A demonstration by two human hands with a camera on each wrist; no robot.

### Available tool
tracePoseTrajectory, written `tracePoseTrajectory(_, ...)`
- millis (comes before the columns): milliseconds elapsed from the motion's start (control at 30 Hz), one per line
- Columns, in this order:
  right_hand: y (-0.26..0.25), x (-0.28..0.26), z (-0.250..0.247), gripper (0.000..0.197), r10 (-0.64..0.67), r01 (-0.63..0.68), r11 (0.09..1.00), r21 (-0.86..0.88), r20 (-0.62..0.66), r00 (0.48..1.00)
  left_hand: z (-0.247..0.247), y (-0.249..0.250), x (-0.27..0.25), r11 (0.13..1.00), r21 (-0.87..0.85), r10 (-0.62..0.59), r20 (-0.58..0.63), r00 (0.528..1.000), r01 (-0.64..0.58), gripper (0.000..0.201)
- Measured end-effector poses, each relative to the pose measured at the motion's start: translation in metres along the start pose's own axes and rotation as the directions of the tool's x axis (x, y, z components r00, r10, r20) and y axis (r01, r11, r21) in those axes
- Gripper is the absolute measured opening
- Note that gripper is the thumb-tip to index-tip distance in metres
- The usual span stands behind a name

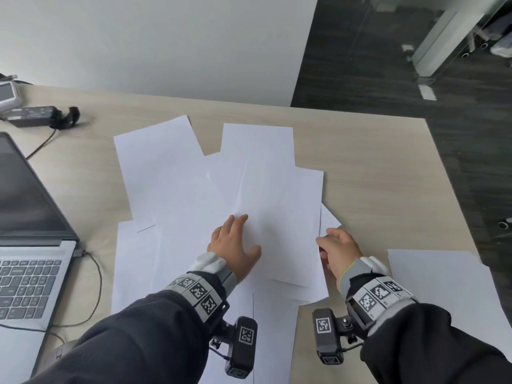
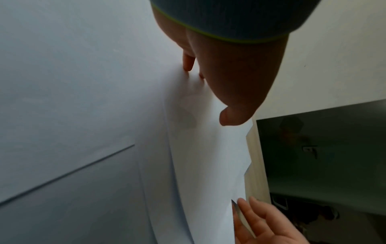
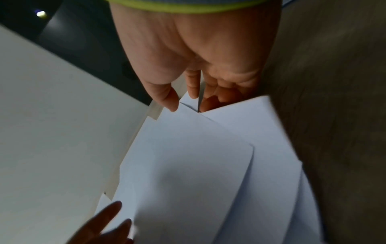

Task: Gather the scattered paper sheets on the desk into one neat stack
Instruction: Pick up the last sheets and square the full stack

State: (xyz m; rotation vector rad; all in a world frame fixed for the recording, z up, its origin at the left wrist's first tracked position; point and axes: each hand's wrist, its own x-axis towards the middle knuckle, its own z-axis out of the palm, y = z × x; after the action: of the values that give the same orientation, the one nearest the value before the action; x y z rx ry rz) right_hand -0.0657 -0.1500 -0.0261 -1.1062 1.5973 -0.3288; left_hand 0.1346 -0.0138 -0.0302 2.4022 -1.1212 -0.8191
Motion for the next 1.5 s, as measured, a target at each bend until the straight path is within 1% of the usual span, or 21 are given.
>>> tracePoseTrajectory(67, 0.002, 0.002, 0.000, 0.042, 0.019, -0.019, 0.997, 0.074, -0.001, 1.000, 0.000, -0.001, 0.000, 1.000, -0.012, 0.019, 0.004, 1.000, -0.019, 0.077)
tracePoseTrajectory(133, 0.004, 0.005, 0.001, 0.050, 0.041, -0.039, 0.988, 0.147, -0.009, 0.999, 0.000, -0.004, -0.002, 0.999, -0.016, 0.032, 0.014, 0.999, -0.032, 0.077)
tracePoseTrajectory(267, 0.008, 0.006, 0.001, 0.078, 0.080, -0.063, 0.970, 0.236, -0.061, 0.995, -0.001, -0.010, -0.005, 0.998, -0.008, 0.070, 0.025, 0.997, -0.070, 0.077)
tracePoseTrajectory(300, 0.008, 0.006, 0.001, 0.076, 0.084, -0.063, 0.964, 0.259, -0.074, 0.994, -0.002, -0.011, -0.006, 0.997, 0.019, 0.078, 0.041, 0.996, -0.079, 0.077)
tracePoseTrajectory(333, 0.007, 0.005, 0.000, 0.067, 0.078, -0.054, 0.962, 0.269, -0.080, 0.994, -0.003, -0.012, -0.007, 0.994, 0.060, 0.085, 0.066, 0.994, -0.089, 0.078)
tracePoseTrajectory(367, 0.005, 0.004, -0.001, 0.050, 0.062, -0.038, 0.964, 0.264, -0.081, 0.995, -0.004, -0.012, -0.008, 0.989, 0.107, 0.092, 0.096, 0.991, -0.102, 0.078)
tracePoseTrajectory(433, -0.002, 0.002, -0.006, 0.012, 0.013, -0.003, 0.987, 0.160, -0.057, 0.998, -0.005, -0.013, -0.009, 0.973, 0.183, 0.110, 0.151, 0.982, -0.137, 0.078)
tracePoseTrajectory(467, -0.004, 0.002, -0.009, 0.014, -0.017, 0.021, 0.996, 0.088, -0.045, 0.999, -0.006, -0.014, -0.010, 0.967, 0.207, 0.117, 0.166, 0.979, -0.151, 0.079)
tracePoseTrajectory(500, -0.005, 0.003, -0.012, 0.023, -0.043, 0.044, 0.999, 0.025, -0.041, 0.998, -0.006, -0.014, -0.011, 0.961, 0.226, 0.122, 0.177, 0.977, -0.161, 0.079)
tracePoseTrajectory(567, -0.008, 0.005, -0.017, 0.028, -0.052, 0.051, 0.999, -0.018, -0.052, 0.997, -0.004, -0.015, -0.012, 0.951, 0.256, 0.126, 0.197, 0.972, -0.175, 0.081)
tracePoseTrajectory(700, -0.005, 0.008, -0.025, 0.017, 0.001, 0.002, 0.998, 0.061, -0.058, 0.998, 0.001, -0.015, -0.014, 0.929, 0.320, 0.117, 0.227, 0.967, -0.187, 0.090)
tracePoseTrajectory(767, -0.003, 0.008, -0.027, 0.006, 0.044, -0.040, 0.990, 0.134, -0.025, 0.999, 0.002, -0.017, -0.014, 0.925, 0.337, 0.103, 0.220, 0.970, -0.175, 0.093)
tracePoseTrajectory(833, 0.000, 0.003, -0.029, 0.007, 0.070, -0.072, 0.984, 0.165, 0.021, 0.997, 0.003, -0.018, -0.013, 0.929, 0.337, 0.085, 0.209, 0.974, -0.154, 0.094)
tracePoseTrajectory(933, 0.006, -0.008, -0.031, 0.021, 0.051, -0.060, 0.995, 0.080, 0.103, 0.993, 0.003, -0.019, -0.011, 0.935, 0.333, 0.061, 0.187, 0.981, -0.122, 0.094)
tracePoseTrajectory(1000, 0.011, -0.016, -0.034, 0.025, 0.067, -0.066, 0.998, -0.015, 0.169, 0.983, 0.004, -0.017, -0.010, 0.938, 0.332, 0.048, 0.170, 0.984, -0.103, 0.092)
tracePoseTrajectory(1067, 0.014, -0.021, -0.035, 0.020, 0.131, -0.106, 0.988, -0.110, 0.262, 0.956, 0.004, -0.016, -0.010, 0.938, 0.336, 0.036, 0.153, 0.988, -0.086, 0.090)
tracePoseTrajectory(1133, 0.016, -0.027, -0.038, 0.013, 0.215, -0.167, 0.973, -0.161, 0.349, 0.912, 0.007, -0.014, -0.011, 0.935, 0.345, 0.035, 0.144, 0.989, -0.084, 0.089)
tracePoseTrajectory(1200, 0.016, -0.030, -0.038, 0.020, 0.266, -0.208, 0.961, -0.181, 0.401, 0.877, 0.010, -0.013, -0.013, 0.926, 0.366, 0.042, 0.138, 0.990, -0.091, 0.090)
tracePoseTrajectory(1333, 0.012, -0.031, -0.028, 0.041, 0.315, -0.222, 0.937, -0.271, 0.374, 0.872, 0.017, -0.007, -0.020, 0.914, 0.381, 0.083, 0.156, 0.984, -0.138, 0.090)
tracePoseTrajectory(1400, 0.011, -0.032, -0.025, 0.041, 0.332, -0.207, 0.922, -0.328, 0.389, 0.860, 0.019, -0.004, -0.024, 0.913, 0.377, 0.096, 0.174, 0.980, -0.157, 0.090)
tracePoseTrajectory(1500, 0.011, -0.038, -0.026, 0.029, 0.355, -0.203, 0.910, -0.360, 0.430, 0.830, 0.022, -0.002, -0.027, 0.915, 0.362, 0.114, 0.191, 0.975, -0.178, 0.090)
